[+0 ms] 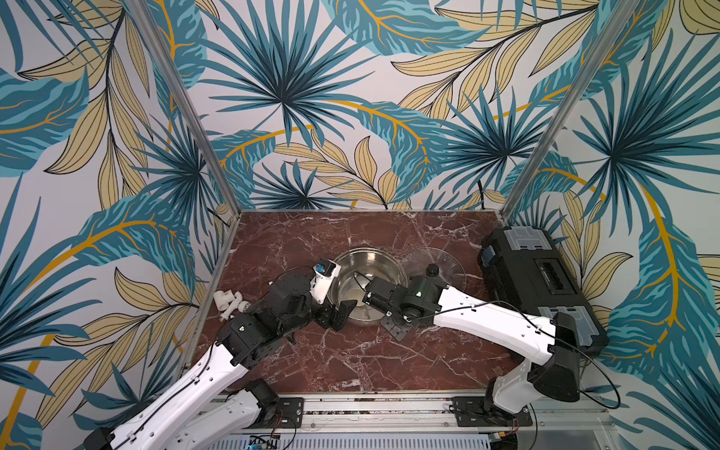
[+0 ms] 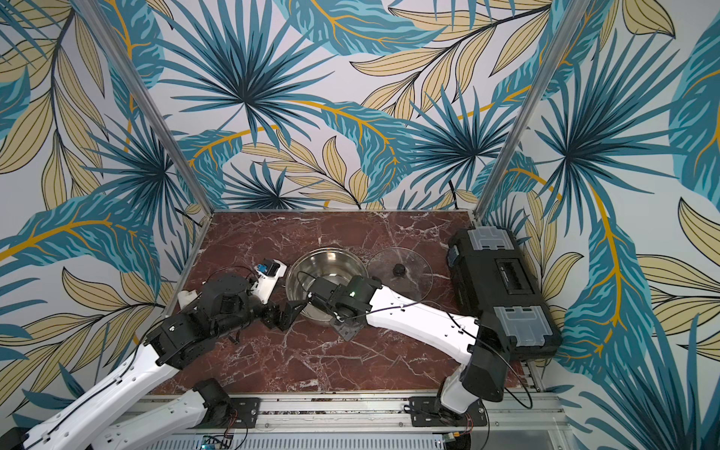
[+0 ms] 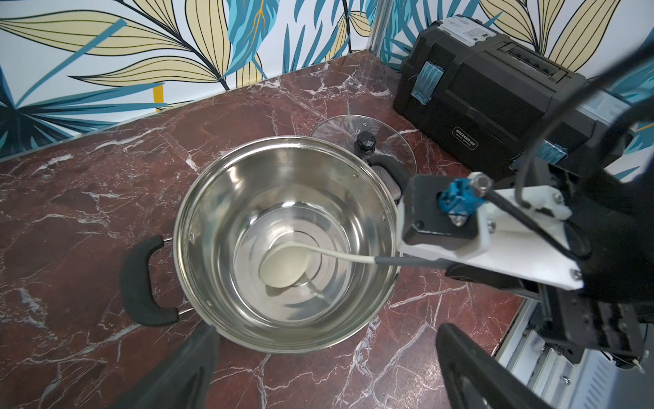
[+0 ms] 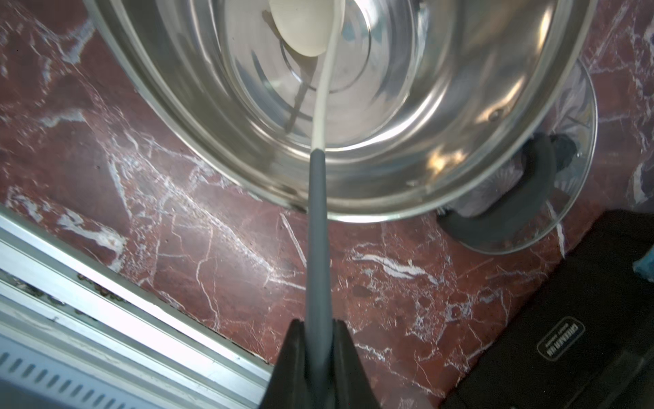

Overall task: Stir the soup with a spoon
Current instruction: Stir the soup in the pan with a stick.

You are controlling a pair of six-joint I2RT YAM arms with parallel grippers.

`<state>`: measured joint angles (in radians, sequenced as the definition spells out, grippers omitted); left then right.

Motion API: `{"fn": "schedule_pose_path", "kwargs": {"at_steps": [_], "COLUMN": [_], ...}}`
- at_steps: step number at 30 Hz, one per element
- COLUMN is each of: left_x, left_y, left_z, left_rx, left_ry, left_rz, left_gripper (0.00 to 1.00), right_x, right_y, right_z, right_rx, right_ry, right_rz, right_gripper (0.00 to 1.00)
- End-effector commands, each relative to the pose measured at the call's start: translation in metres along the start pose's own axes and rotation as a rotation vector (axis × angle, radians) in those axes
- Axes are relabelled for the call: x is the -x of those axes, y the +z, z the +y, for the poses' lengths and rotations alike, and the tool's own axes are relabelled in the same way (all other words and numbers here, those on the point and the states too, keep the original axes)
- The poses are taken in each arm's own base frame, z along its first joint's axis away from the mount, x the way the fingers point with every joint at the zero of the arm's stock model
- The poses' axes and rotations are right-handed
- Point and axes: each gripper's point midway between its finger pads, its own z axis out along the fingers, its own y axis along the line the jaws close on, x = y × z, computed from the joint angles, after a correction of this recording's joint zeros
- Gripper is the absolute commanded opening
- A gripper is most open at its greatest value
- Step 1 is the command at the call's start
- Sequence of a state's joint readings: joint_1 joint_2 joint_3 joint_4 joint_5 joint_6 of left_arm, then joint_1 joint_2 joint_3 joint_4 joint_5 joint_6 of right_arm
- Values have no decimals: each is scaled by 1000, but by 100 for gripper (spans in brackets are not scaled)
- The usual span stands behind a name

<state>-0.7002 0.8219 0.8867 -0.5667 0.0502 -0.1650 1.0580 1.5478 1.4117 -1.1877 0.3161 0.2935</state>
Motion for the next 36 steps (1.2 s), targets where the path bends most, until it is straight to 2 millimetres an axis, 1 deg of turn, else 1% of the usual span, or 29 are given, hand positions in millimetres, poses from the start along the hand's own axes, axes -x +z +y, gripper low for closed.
{"fn": "schedule_pose_path", "kwargs": {"at_steps": [1, 4, 8, 12, 14, 16, 20, 24, 26, 29, 31, 34, 36], "left_x": [-12, -12, -12, -13, -12, -11, -11, -10, -10, -11, -12, -12, -12], "left_y": [1, 2, 4, 5, 4, 3, 2, -1, -2, -4, -4, -6, -6], "left_z": [0, 0, 0, 0, 0, 0, 0, 0, 1, 2, 2, 2, 2], "left_rx": [-8, -10, -13, -13, -12, -9, -9, -6, -4, 1, 4, 5, 5], "left_ry": [-3, -1, -3, -5, -3, 0, -1, -4, -3, -3, -1, 0, 0], "left_rz": [23, 21, 21, 25, 23, 22, 23, 18, 17, 16, 18, 18, 18], "left_gripper": [100, 100, 100, 100, 100, 100, 100, 100, 100, 100, 100, 100, 100], "right_x": [-26, -41, -45, -35, -25, -11, 18, 44, 52, 54, 51, 41, 30], "right_y": [-4, -4, -3, 4, 7, 9, 9, 5, 3, 1, -1, -5, -6], "right_z": [-17, -32, -48, -62, -66, -67, -58, -40, -29, -14, -7, 1, 1], "right_rx": [-56, -110, -144, -150, -149, -150, -119, -52, -39, -27, -18, -11, -12], "right_ry": [30, 31, 48, 80, 90, 91, 94, 93, 71, 38, 24, 12, 9], "right_rz": [13, 16, 23, 31, 29, 22, 8, -16, -22, -20, -20, -21, -16], "right_gripper": [0, 0, 0, 0, 0, 0, 0, 0, 0, 0, 0, 0, 0]}}
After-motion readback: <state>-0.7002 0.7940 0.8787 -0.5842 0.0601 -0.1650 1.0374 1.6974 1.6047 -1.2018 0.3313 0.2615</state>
